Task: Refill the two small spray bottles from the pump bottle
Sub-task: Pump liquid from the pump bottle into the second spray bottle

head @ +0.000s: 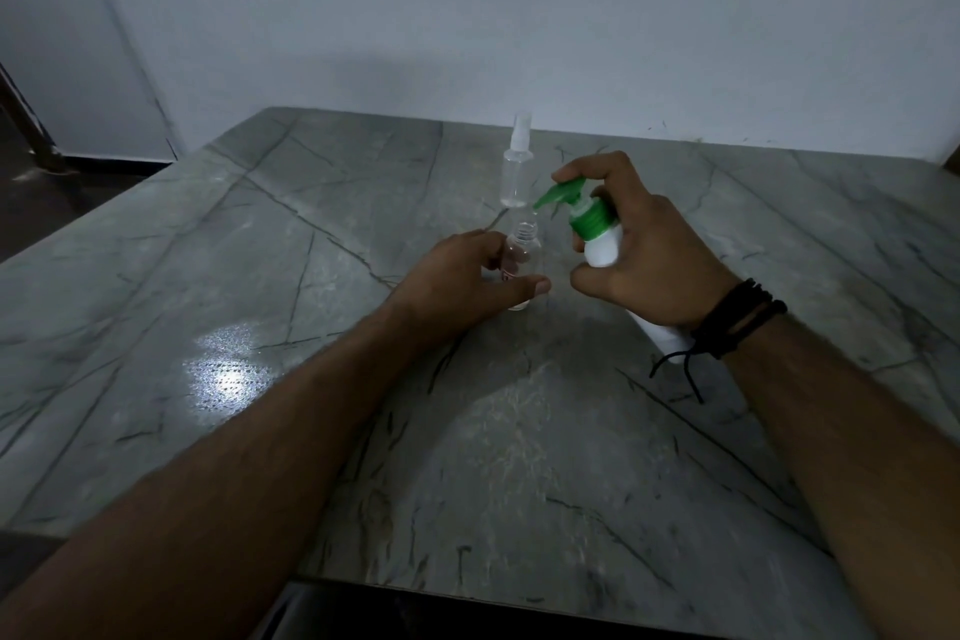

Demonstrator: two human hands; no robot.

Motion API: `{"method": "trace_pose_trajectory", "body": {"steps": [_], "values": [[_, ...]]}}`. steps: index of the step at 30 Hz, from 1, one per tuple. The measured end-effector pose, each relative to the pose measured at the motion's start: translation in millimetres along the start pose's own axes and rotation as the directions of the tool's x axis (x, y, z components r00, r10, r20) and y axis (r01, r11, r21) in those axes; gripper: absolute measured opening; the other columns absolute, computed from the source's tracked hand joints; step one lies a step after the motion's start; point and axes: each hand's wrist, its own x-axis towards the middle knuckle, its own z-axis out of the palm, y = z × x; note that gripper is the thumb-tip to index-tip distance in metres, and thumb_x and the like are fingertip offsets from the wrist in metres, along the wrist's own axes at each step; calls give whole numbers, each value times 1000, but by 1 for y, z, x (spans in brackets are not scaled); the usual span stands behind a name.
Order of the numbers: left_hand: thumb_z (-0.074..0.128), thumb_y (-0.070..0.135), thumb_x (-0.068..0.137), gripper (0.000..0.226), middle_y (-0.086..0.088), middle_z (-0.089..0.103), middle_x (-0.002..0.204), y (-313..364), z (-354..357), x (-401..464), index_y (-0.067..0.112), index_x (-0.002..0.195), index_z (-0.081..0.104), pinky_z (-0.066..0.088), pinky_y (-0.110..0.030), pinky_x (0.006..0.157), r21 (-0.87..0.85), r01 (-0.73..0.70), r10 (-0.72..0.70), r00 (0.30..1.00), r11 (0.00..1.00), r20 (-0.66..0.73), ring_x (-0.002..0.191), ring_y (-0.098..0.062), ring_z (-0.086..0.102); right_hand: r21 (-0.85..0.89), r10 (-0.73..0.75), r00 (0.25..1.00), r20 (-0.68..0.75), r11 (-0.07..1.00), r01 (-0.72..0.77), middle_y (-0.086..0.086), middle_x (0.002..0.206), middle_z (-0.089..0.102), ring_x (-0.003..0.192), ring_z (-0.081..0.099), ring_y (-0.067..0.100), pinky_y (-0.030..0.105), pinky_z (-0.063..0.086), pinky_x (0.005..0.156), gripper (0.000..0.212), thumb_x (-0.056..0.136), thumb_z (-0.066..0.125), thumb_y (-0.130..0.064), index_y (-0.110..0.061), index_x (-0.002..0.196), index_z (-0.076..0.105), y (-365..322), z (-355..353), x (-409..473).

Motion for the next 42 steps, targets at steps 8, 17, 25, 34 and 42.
{"method": "trace_pose_trajectory", "body": {"steps": [8,17,25,34,42], "values": [[70,57,78,56,8,61,116,-8,2,1,24,123,58,50,-31,85,-59,-34,34,999,998,-3,103,-9,57,-3,2,1000,-1,1000,-2,-4,82,61,72,64,16,31,52,65,72,70,76,1,-22,131,45,0,0,0],[55,38,78,55,9,61,120,-9,-1,-2,26,131,53,48,-42,94,-194,-77,74,997,978,-22,111,-5,55,-2,10,1000,19,1000,-10,2,82,64,71,64,16,34,52,66,69,71,75,2,-28,125,43,0,1,1],[50,35,78,48,9,63,114,-8,-2,-2,24,123,60,48,-49,96,-225,-56,56,998,973,-6,105,-9,59,-12,1,1000,22,1000,-1,3,84,63,72,65,20,38,52,67,71,70,76,2,-27,127,43,-1,1,1],[55,37,80,43,13,62,110,-10,-1,0,24,122,58,49,-37,92,-207,-71,71,997,976,-7,104,0,57,-10,1,1000,31,1000,-1,0,82,63,69,63,17,34,52,65,69,70,76,1,-23,127,44,0,0,2],[56,37,81,42,9,64,107,-10,-1,-1,22,120,58,51,-32,86,-237,-91,88,996,967,-22,101,-3,59,-10,-1,1000,21,1000,1,-4,83,63,70,63,13,27,51,65,73,70,76,0,-25,130,44,0,0,1]]}}
